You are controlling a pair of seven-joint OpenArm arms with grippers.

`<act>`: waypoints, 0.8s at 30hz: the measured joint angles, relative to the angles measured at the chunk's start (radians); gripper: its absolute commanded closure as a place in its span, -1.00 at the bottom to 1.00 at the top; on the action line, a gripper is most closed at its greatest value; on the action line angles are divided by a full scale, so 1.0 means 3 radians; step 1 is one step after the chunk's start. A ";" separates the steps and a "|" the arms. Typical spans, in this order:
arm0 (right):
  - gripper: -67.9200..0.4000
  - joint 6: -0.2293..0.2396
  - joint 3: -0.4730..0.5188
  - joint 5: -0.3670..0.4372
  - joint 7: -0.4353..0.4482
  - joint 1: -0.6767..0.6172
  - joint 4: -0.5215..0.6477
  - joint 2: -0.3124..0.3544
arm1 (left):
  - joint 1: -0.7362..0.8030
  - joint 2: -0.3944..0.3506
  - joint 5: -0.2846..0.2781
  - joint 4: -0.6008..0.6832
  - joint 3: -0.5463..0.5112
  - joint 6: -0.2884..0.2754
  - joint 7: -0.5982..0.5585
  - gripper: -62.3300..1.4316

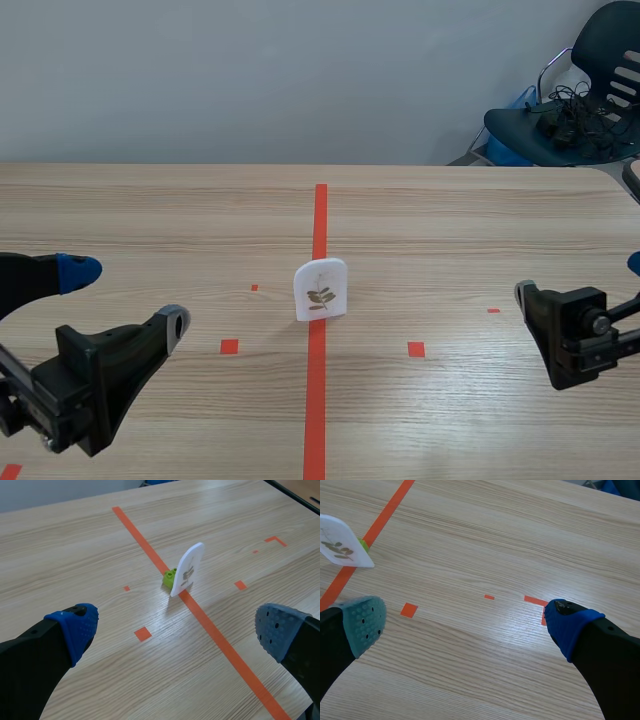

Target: Do the leaf sorting experiment

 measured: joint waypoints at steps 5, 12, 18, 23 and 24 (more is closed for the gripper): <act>-1.00 0.0000 0.0000 0.0000 0.0000 0.0000 0.0000 0.0000 | 0.0001 0.0000 0.0000 -0.0080 0.0000 -0.0061 0.0001 -1.00; -1.00 0.0000 0.0000 0.0000 0.0000 0.0000 0.0000 0.0000 | -0.0003 0.0000 0.0000 -0.0080 0.0000 -0.0060 -0.0024 -1.00; -1.00 0.0000 0.0000 0.0000 0.0000 0.0000 0.0000 0.0000 | -0.0009 0.0000 0.0000 -0.0080 0.0000 -0.0060 -0.0024 -1.00; -1.00 0.0000 0.0000 0.0000 0.0000 0.0000 0.0000 0.0000 | -0.0038 0.0000 0.0015 -0.0080 0.0019 -0.0058 -0.0027 -1.00; -1.00 0.0000 0.0000 0.0000 0.0000 0.0000 0.0000 0.0000 | -0.0079 0.0000 0.0060 -0.0088 0.0048 -0.0058 -0.0027 -1.00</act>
